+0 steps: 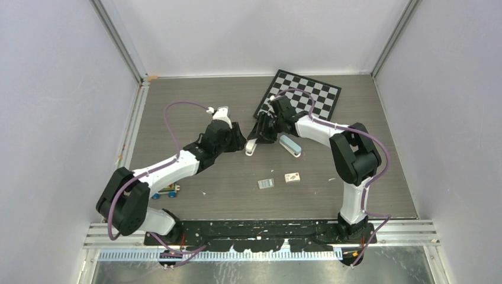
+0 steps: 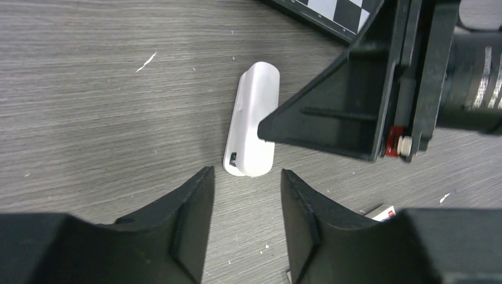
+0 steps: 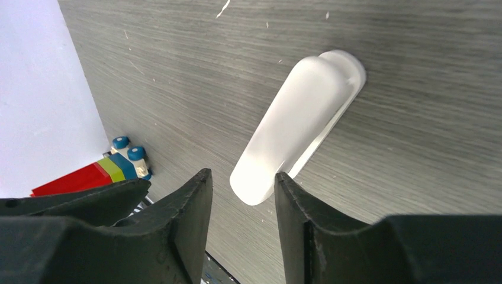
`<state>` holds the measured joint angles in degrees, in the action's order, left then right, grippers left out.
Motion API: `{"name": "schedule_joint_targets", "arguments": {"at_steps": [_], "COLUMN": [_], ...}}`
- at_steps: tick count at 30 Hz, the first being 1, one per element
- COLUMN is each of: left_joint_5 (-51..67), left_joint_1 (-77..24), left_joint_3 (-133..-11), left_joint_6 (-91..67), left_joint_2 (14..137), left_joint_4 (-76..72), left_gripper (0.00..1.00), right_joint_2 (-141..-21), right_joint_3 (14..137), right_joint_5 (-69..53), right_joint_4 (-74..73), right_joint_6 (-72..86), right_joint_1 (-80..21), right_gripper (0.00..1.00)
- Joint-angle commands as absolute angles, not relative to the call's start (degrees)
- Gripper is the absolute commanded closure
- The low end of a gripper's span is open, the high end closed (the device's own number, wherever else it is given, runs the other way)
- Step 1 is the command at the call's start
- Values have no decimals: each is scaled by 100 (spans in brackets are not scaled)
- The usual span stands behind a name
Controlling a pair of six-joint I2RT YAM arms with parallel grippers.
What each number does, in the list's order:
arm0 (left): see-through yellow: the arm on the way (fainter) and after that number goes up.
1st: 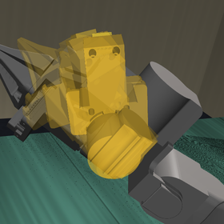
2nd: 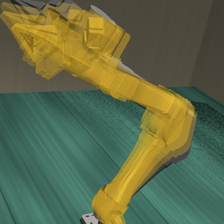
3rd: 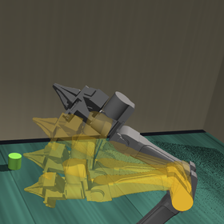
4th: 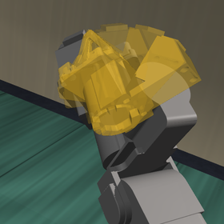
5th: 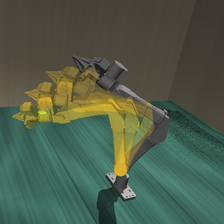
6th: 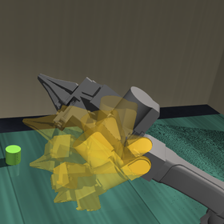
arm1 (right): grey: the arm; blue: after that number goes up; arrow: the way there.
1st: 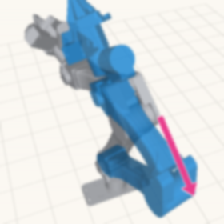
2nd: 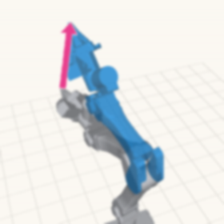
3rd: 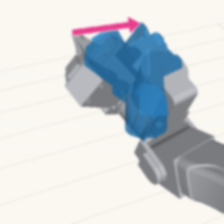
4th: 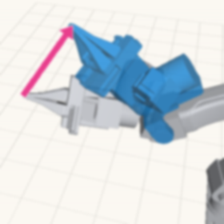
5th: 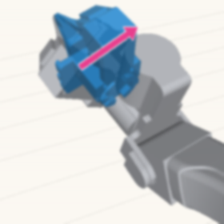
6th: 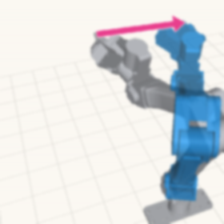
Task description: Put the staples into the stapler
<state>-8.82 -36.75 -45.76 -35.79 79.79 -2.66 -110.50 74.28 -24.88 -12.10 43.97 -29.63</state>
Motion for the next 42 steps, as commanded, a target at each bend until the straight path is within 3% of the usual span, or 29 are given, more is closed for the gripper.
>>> {"name": "schedule_joint_targets", "arguments": {"at_steps": [1,14,26,33,42], "left_joint_5": [-412,322,44,-86,-281], "left_joint_1": [-3463,-3391,-3376,-3353,-3326], "left_joint_3": [-4758,-4596,-4367,-4487,-5376], "left_joint_6": [-3824,-3837,-3806,-3823,-3094], "left_joint_2": [8152,8940,9417,9274,7984], "left_joint_4": [-410,-979,-1037,-877,684], "left_gripper": [58,68,76,76,62], "right_joint_2": [-10912,-11125,-11226,-11110,-10023], "right_joint_3": [7401,7215,6933,7028,7493], "right_joint_5": [-2136,-1869,-1621,-1588,-889], "right_joint_4": [-1100,-1359,-1349,-1444,-2563], "right_joint_6": [4623,4417,4199,4085,3445], "right_joint_1": [-3097,-3184,-3190,-3190,-3189], "right_gripper": [54,62,64,64,46]}}
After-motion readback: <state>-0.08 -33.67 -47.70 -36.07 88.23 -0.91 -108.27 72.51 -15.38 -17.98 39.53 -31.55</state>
